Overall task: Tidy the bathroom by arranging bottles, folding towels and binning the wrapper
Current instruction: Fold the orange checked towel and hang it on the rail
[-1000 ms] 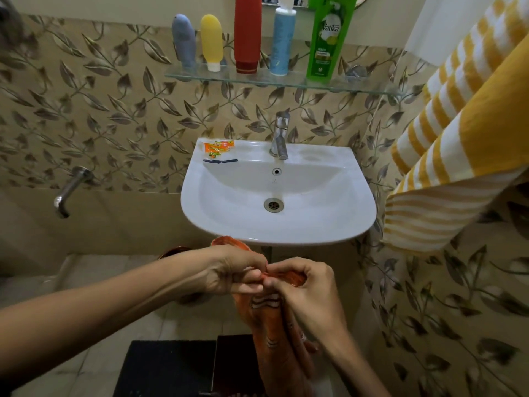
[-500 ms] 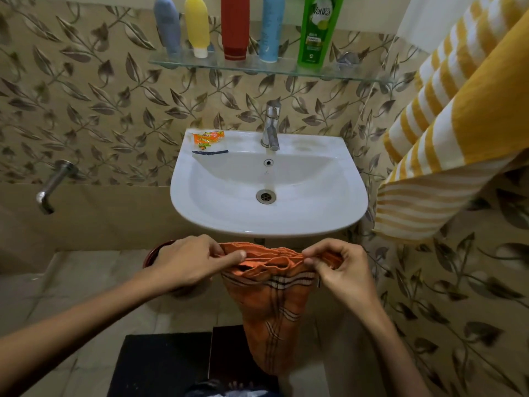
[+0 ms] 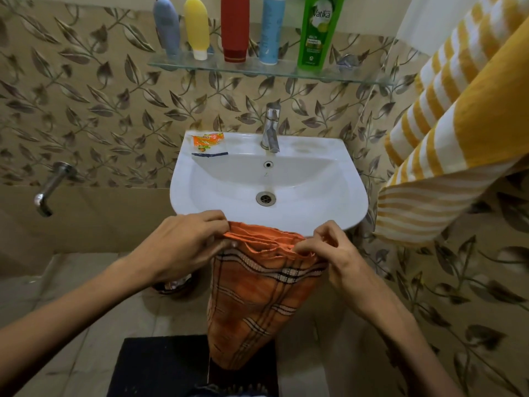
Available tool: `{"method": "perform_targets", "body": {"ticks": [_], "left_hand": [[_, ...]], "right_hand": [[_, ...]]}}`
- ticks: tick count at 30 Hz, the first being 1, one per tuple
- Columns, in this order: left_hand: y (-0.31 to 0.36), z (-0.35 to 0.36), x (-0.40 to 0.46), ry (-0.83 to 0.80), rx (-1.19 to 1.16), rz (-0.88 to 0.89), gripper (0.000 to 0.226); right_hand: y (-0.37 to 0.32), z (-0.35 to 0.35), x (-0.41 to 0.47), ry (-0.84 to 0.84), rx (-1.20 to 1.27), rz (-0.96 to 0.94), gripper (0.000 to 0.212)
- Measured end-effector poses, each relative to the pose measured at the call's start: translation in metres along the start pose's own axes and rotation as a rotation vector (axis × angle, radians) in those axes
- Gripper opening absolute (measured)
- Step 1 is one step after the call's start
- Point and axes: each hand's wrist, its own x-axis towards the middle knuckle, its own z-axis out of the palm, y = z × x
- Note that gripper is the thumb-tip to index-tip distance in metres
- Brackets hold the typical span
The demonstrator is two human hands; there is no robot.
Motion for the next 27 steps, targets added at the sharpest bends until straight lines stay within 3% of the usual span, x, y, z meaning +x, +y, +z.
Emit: {"method": "perform_targets", "body": {"ticks": [8, 13, 21, 27], "left_hand": [[0.001, -0.019, 0.007, 0.005, -0.067, 0.002, 0.013], [0.002, -0.022, 0.006, -0.046, -0.091, -0.011, 0.042], [-0.001, -0.034, 0.012, -0.077, -0.114, 0.086, 0.039], [-0.005, -0.059, 0.022, -0.088, -0.095, 0.187, 0.032]], "right_hand": [[-0.010, -0.014, -0.001, 0.062, -0.043, -0.086, 0.041], [-0.002, -0.019, 0.001, 0.010, -0.058, 0.022, 0.032], [0.002, -0.034, 0.008, -0.202, 0.165, 0.149, 0.019], [-0.009, -0.064, 0.021, -0.183, 0.123, 0.119, 0.042]]}}
